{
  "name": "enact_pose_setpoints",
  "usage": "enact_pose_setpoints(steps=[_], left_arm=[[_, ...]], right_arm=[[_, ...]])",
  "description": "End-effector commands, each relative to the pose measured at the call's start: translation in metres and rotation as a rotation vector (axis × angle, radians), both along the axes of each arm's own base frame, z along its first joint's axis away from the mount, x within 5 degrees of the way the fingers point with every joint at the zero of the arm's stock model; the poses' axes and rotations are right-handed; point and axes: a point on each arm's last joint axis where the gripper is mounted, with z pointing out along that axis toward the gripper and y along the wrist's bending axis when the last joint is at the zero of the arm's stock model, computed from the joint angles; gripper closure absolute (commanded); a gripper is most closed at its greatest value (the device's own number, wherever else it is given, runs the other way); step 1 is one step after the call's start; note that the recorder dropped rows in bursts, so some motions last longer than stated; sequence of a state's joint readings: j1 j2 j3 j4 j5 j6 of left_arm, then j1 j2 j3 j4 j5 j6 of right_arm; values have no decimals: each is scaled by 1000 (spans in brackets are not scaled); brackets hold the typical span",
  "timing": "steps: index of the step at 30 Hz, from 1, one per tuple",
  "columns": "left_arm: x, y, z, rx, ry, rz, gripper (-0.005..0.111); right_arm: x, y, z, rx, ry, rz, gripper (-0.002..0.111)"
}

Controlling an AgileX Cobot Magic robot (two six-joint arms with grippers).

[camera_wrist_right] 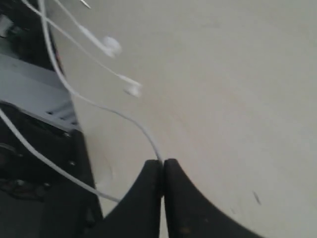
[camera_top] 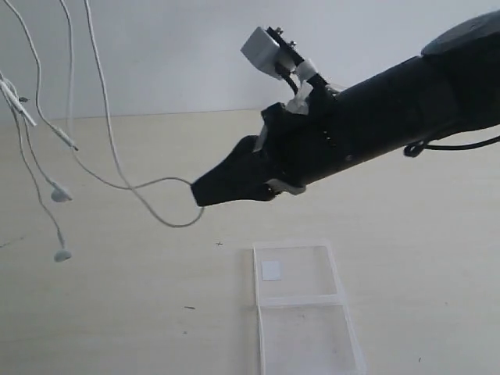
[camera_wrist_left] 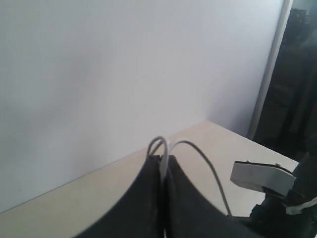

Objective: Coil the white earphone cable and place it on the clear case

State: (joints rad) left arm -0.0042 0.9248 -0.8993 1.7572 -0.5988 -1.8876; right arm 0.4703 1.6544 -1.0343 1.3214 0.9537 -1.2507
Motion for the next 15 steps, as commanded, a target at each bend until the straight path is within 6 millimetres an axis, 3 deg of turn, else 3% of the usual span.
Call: enact_pose_setpoints(steps=[1,5,8,15], left_arm=[[0,4,3,-23,-11,51,107],[4,11,4,-28,-25,127,107],[7,16,5,-28,-38,194,107],[7,16,4,-28,-36,192,107]], right_arm=[[7,11,-10,183,12,51,87],[9,13,-21,180,54,67,61],[6,12,-19,188,58,100,48],[2,11,-7,218,-42,134,46]])
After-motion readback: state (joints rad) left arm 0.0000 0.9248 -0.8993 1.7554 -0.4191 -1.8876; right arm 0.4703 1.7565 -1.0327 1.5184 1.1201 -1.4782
